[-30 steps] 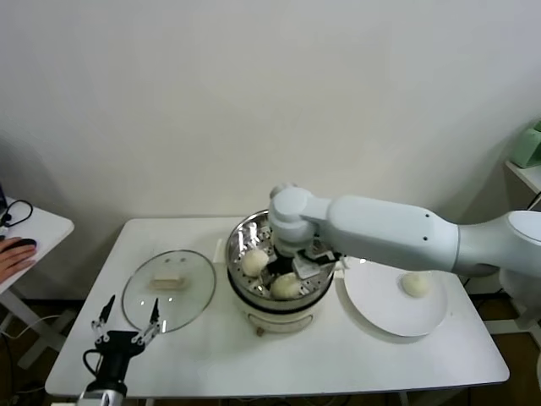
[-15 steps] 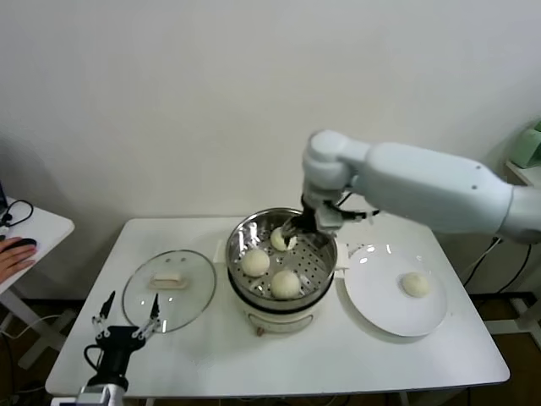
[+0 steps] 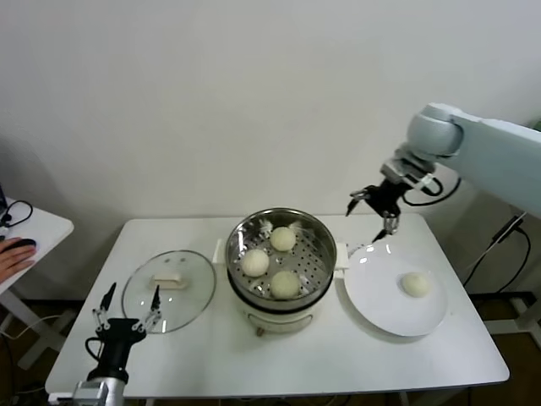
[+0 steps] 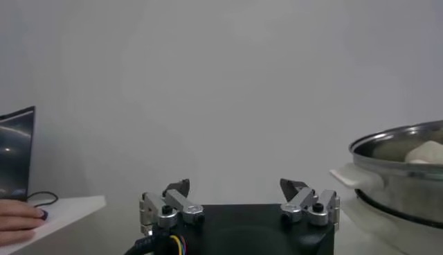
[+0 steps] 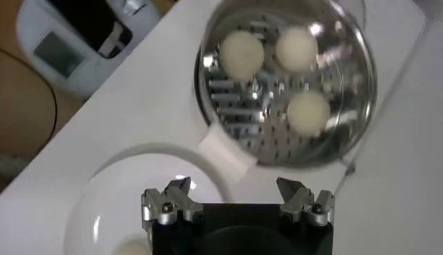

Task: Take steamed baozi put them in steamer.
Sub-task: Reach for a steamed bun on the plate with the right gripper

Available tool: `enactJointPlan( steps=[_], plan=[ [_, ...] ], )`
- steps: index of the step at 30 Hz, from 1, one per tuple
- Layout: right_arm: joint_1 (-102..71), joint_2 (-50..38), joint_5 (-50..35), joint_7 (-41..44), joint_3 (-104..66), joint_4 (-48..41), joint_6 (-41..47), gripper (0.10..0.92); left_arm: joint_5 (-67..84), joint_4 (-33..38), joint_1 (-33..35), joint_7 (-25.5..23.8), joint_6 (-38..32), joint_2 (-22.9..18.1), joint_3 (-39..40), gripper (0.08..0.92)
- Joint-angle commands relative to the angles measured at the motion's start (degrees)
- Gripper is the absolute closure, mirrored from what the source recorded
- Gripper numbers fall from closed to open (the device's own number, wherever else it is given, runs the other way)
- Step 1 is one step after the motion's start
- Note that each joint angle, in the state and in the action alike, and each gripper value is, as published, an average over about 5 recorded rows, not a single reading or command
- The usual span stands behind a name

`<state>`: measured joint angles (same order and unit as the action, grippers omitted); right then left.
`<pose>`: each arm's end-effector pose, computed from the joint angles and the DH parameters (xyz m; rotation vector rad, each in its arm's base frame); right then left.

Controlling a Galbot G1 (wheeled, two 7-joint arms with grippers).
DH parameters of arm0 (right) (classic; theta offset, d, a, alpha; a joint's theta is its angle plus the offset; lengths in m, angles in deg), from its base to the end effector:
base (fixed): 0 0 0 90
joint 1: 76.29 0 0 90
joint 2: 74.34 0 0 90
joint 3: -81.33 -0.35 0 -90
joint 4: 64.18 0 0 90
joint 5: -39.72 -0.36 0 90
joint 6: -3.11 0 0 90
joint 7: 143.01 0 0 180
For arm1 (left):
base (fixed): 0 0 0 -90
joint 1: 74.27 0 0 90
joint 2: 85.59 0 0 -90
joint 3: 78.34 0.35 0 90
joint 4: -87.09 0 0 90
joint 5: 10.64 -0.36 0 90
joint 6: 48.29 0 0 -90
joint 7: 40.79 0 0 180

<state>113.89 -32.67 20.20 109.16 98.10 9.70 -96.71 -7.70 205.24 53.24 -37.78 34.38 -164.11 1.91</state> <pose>0.5555 -0.1160 -0.0016 1.7342 -1.2158 1.6045 0.1472 0.0885 -0.3220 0.1199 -3.1106 -0.3298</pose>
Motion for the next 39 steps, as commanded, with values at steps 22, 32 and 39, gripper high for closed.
enactJointPlan(
  steps=[22,32,39],
  plan=[
    [-40.0,-0.4,33.5,-2.7,-31.8,-23.4,2.4,0.203,-0.7,-0.8,-2.5,0.1,1.6,-1.7,-0.5,0.177],
    [-41.7,3.1,34.1,-4.5,-33.7,-25.3,2.3,0.203,-0.6,-1.1,-1.9,0.1,1.4,-1.7,-0.7,0.177],
    [-41.7,4.5,35.5,-4.8,-34.7,-27.4,1.6,0.203,-0.7,-1.1,-1.5,0.1,1.2,-1.8,-0.8,0.177]
  ],
)
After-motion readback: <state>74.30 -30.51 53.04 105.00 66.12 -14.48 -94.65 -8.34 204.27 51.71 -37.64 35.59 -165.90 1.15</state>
